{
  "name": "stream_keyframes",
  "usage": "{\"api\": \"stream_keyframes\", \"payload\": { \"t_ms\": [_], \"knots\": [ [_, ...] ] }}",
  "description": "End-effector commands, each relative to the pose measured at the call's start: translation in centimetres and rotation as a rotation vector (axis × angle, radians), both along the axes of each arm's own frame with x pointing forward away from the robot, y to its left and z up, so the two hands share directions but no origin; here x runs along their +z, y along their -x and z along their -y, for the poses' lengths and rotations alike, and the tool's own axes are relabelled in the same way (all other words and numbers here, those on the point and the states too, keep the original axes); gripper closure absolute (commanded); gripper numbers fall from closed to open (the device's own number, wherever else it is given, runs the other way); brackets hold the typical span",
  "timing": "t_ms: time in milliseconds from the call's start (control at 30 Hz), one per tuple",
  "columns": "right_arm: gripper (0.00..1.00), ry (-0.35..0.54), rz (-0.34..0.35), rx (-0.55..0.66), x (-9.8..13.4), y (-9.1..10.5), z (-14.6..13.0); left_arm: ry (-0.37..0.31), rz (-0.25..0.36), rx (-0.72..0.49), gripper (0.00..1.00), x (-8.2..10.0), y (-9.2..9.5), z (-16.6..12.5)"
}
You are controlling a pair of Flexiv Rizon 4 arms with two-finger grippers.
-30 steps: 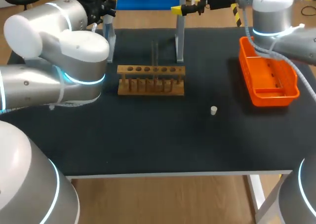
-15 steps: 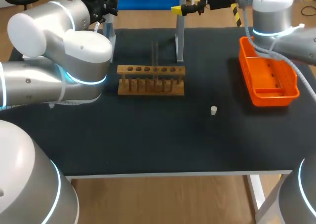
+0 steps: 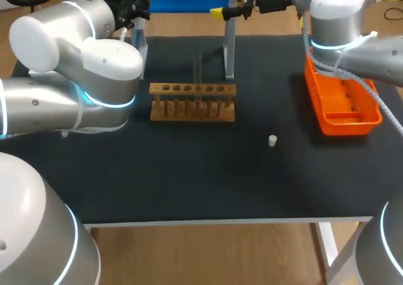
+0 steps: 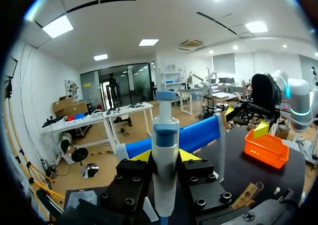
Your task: Invert the test tube, pick up the pipette, mount the tip to pipette, aspirate from beaker and dispense into the tube, eject the tip, return the pipette, and cap with the stopper.
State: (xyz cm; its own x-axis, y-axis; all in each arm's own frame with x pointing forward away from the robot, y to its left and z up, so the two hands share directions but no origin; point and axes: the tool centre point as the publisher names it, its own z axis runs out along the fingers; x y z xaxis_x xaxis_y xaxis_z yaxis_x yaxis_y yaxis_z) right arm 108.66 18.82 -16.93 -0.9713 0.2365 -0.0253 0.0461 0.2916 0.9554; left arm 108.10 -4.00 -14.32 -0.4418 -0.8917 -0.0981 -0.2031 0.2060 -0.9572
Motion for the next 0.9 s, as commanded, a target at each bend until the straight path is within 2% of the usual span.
{"api": "stream_keyframes", "payload": {
  "t_ms": [33, 767, 900],
  "knots": [
    [0.00, 0.011, 0.001, -0.013, 0.00, -0.04, -0.75, 0.001, 0.000, 0.001, 1.00, -0.01, -0.10, 0.08],
    [0.00, 0.035, 0.006, -0.023, -0.20, 0.14, -1.71, 0.001, 0.000, 0.001, 1.00, -0.01, -0.10, 0.08],
    [0.00, 0.035, 0.006, -0.023, -0.20, 0.14, -1.71, -0.014, -0.011, 0.011, 1.00, -0.17, -1.07, 0.63]
  ]
}}
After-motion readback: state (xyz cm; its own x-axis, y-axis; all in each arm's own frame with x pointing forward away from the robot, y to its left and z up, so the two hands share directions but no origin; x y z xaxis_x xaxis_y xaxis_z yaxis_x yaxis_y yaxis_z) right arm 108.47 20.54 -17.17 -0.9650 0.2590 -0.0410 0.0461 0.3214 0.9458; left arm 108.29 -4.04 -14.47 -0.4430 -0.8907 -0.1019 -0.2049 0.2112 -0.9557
